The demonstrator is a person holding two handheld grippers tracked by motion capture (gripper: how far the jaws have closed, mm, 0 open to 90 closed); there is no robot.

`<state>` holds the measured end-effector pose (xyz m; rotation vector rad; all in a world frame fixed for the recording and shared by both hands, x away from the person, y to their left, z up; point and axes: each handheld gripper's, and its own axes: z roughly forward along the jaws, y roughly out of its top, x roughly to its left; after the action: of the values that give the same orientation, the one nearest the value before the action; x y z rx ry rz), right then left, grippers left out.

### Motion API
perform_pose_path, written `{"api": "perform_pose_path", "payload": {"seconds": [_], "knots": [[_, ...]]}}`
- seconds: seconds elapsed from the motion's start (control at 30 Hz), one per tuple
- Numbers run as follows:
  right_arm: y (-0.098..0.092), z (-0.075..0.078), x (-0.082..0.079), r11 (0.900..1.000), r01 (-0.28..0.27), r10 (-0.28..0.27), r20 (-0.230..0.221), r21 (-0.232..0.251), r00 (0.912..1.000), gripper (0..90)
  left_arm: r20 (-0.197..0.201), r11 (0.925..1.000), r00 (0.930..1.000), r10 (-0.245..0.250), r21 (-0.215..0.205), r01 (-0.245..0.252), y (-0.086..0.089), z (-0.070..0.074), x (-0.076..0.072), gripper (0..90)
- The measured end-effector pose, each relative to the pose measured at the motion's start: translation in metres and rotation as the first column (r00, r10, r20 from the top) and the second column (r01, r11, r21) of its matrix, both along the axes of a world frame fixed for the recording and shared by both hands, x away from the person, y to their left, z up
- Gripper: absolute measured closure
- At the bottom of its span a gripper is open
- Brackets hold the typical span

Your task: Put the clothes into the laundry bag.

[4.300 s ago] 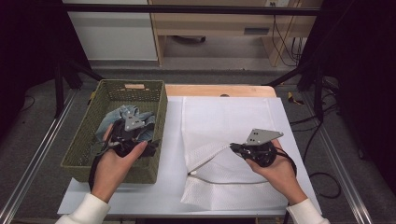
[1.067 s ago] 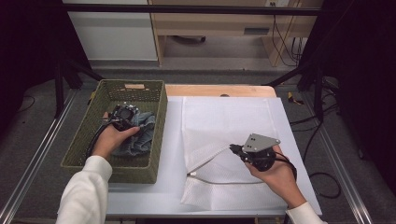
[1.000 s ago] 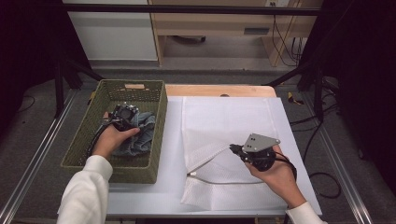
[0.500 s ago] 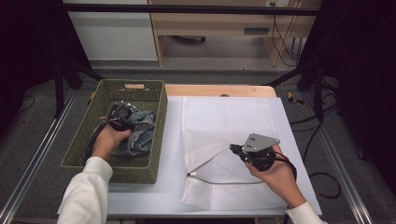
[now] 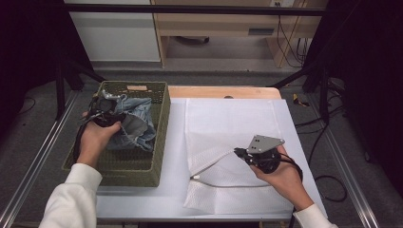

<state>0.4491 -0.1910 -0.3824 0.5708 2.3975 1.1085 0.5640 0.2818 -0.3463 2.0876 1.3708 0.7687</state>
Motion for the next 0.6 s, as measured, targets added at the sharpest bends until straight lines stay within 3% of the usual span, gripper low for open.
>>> {"api": "perform_pose_path", "payload": {"seconds": [0.23, 0.6], "knots": [[-0.004, 0.003, 0.002, 1.0, -0.012, 0.012, -0.035, -0.007, 0.9993, 89.9, 0.057, 0.9996, 0.9984, -0.003, -0.029, 0.005, 0.002, 0.026, -0.013, 70.1], [-0.003, 0.011, 0.004, 0.999, -0.018, 0.016, -0.048, -0.037, 0.9987, 89.9, 0.092, 0.9988, 0.9957, 0.011, -0.048, -0.007, 0.012, 0.039, -0.02, 70.2]]}}
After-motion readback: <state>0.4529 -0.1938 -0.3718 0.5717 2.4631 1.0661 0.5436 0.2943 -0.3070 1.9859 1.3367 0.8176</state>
